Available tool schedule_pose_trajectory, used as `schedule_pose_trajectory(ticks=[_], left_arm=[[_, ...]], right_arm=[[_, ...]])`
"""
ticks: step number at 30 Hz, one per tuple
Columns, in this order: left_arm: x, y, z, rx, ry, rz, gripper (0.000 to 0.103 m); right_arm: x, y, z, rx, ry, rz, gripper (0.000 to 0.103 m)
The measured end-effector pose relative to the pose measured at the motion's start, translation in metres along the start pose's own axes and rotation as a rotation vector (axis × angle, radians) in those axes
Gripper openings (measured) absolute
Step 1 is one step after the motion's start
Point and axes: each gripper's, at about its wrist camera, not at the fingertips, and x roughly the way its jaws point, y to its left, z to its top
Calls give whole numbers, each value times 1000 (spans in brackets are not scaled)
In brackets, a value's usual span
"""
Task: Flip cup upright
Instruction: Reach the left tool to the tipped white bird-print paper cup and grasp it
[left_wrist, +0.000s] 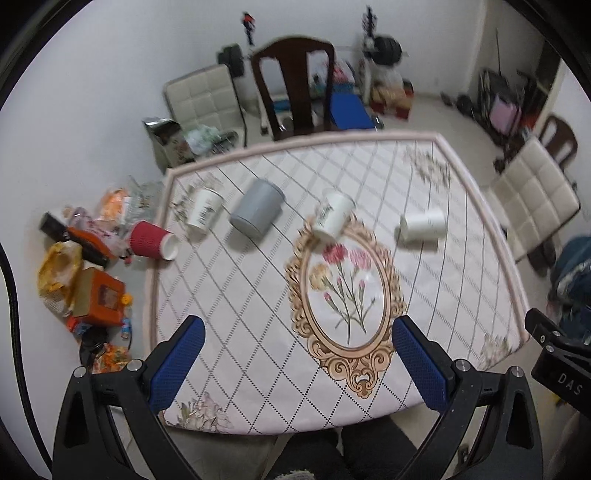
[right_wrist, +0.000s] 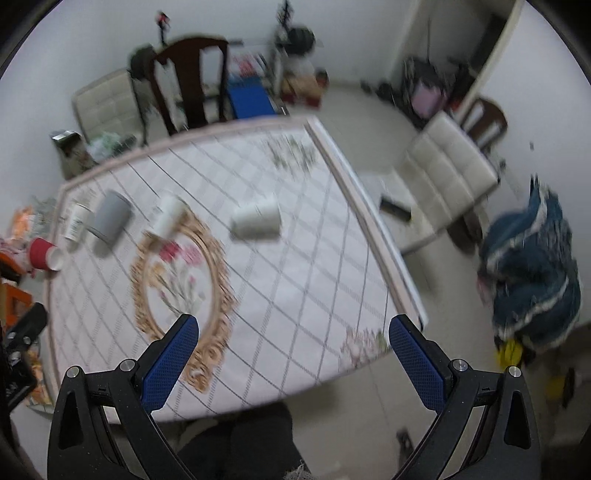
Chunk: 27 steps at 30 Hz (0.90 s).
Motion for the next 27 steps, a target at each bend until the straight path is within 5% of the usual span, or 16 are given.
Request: schedule_pose_trajectory(ticks=[9, 17, 22, 27], left_arm=[[91, -56, 40, 185, 123, -9, 103], [170, -114, 85, 431, 127, 18, 103], [210, -153, 101, 617, 142, 35, 103], [236, -182, 104, 771, 158, 22, 92]], right_arm=[[132, -41, 6, 56, 223, -30, 103], [243, -79, 30, 83, 382, -46, 103], [286, -88, 44, 72, 441, -63, 103], [317, -97, 58, 72, 482, -73, 103]])
